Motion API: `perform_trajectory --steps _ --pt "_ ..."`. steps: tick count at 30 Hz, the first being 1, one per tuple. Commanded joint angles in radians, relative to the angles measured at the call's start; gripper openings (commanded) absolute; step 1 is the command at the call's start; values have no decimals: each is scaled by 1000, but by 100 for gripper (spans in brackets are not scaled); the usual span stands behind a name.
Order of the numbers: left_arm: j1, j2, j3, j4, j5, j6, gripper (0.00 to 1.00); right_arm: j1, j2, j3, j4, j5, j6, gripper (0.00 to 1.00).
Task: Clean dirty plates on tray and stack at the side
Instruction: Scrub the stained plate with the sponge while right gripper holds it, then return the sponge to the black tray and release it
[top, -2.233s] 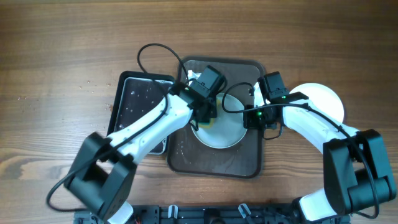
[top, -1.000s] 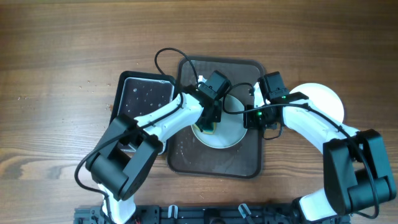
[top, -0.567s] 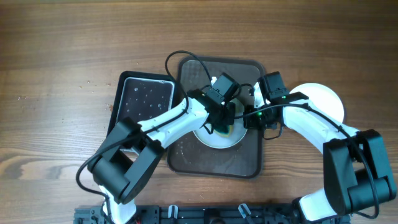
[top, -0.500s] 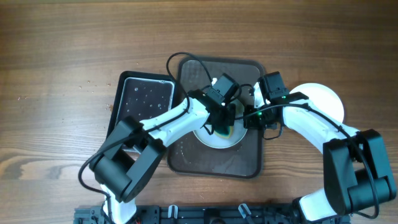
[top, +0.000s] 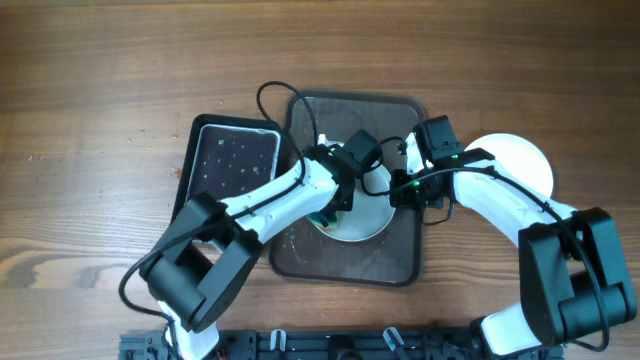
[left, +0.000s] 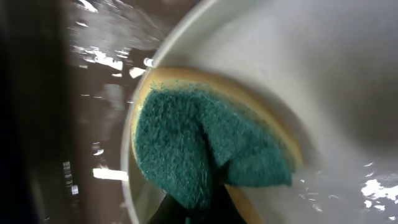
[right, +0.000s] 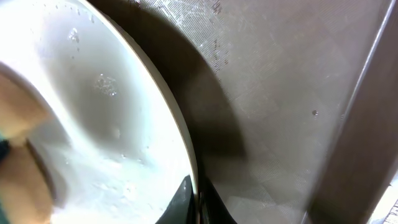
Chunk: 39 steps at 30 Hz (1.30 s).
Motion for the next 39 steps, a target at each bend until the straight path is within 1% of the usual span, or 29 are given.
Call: perform_trajectory --steps 1,6,7,10,12,15,17,21,22,25,27,29,31,32,35,39 --pt "12 -110 -14 4 -24 -40 4 -11 15 -13 -9 42 -13 4" --pt "16 -254 -14 18 142 -40 4 -11 15 -13 -10 42 -14 4" --pt "21 -282 -14 7 154 -40 4 -11 15 -13 -9 42 -14 4" --pt "69 -364 -14 -64 148 -40 4 -11 15 -13 -10 42 -14 4" --pt "130 -397 -14 -129 133 -39 4 -11 15 -13 -10 42 -14 4" --pt "237 -406 -17 -218 66 -35 4 -11 15 -13 -9 42 -14 4" --pt "321 -398 -41 -226 55 15 4 -11 15 -13 -8 42 -14 4" --pt "467 -378 -156 -135 60 71 4 -11 15 -13 -5 42 -17 4" --pt "487 -374 -183 -101 66 79 4 -11 15 -13 -5 42 -17 4" --pt "539 -362 -282 58 149 157 4 -11 15 -13 -5 42 -17 4" --pt "554 -360 -329 129 148 175 4 -11 15 -13 -5 42 -17 4" --pt "561 -360 -355 166 134 175 10 -11 15 -13 -5 42 -17 4" --pt "562 -360 -357 173 134 175 24 -11 15 -13 -5 42 -17 4" --pt "562 -363 -356 173 137 175 34 -11 15 -13 -5 42 -17 4" --pt "562 -385 -349 158 190 174 58 -11 15 -13 -5 42 -17 4" --pt "562 -450 -317 83 208 171 67 -11 15 -13 13 42 -23 4"
